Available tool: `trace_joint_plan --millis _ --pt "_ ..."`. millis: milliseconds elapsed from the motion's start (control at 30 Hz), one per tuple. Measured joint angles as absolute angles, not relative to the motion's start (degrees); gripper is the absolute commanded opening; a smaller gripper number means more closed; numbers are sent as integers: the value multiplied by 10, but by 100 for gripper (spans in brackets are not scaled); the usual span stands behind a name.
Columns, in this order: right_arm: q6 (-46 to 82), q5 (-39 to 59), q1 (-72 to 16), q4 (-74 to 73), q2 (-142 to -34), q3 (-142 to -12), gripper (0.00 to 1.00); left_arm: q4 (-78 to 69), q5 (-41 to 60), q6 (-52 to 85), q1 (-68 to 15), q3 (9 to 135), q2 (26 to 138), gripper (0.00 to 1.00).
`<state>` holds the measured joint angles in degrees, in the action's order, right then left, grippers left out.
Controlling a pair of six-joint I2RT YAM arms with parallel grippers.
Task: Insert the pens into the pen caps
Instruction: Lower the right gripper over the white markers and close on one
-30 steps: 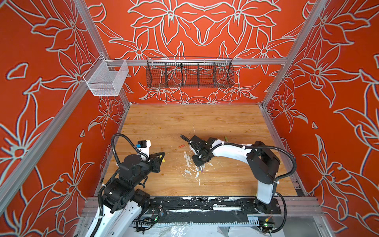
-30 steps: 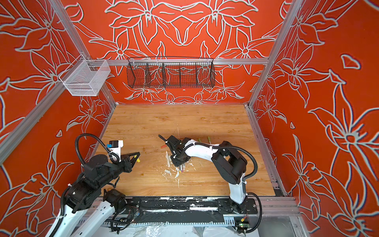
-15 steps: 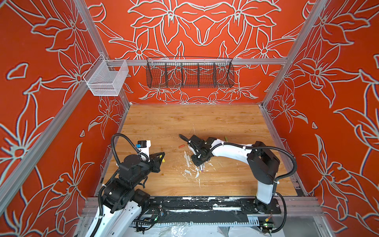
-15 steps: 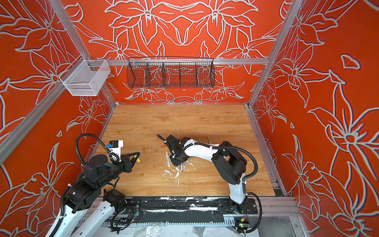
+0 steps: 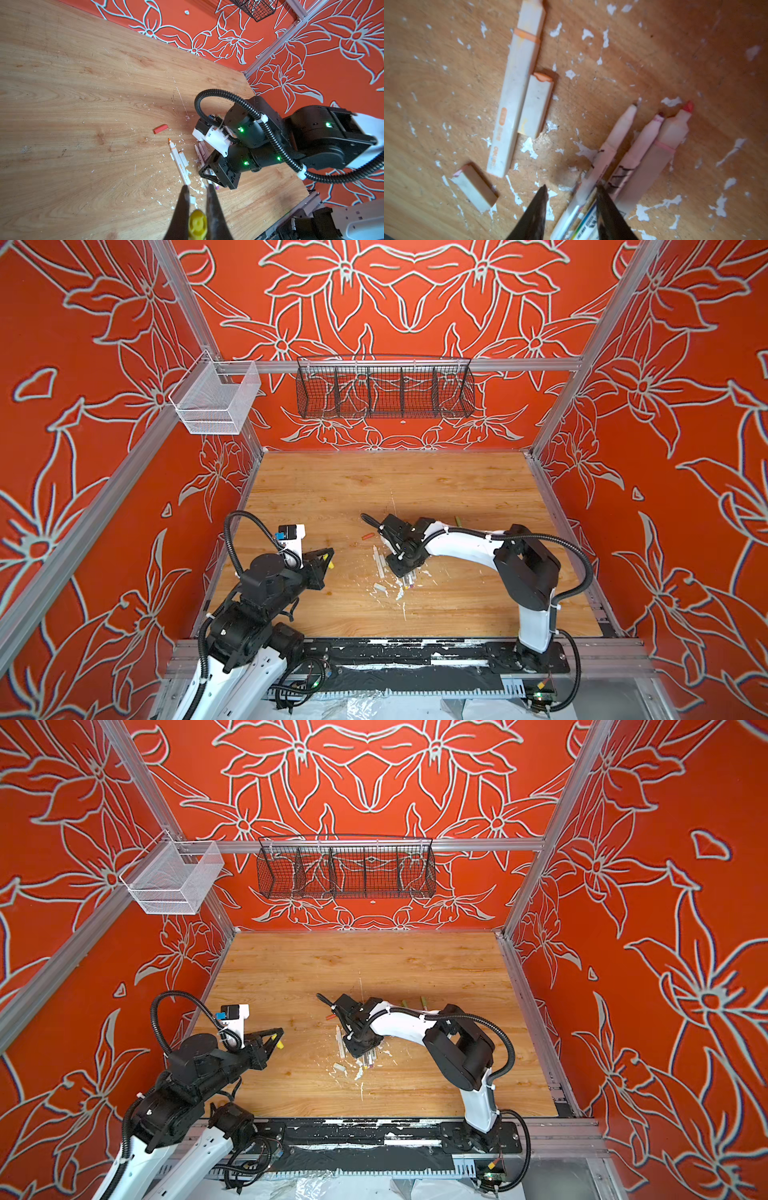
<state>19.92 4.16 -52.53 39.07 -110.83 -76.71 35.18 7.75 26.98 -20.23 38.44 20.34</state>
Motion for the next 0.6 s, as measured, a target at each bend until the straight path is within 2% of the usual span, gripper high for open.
trace_joint_plan --millis 233,600 --pt "200 39 -525 396 -1114 -768 33 352 77 270 -202 384 203 0" --pt "200 35 -533 409 -1135 -789 28 352 77 270 -202 384 196 0"
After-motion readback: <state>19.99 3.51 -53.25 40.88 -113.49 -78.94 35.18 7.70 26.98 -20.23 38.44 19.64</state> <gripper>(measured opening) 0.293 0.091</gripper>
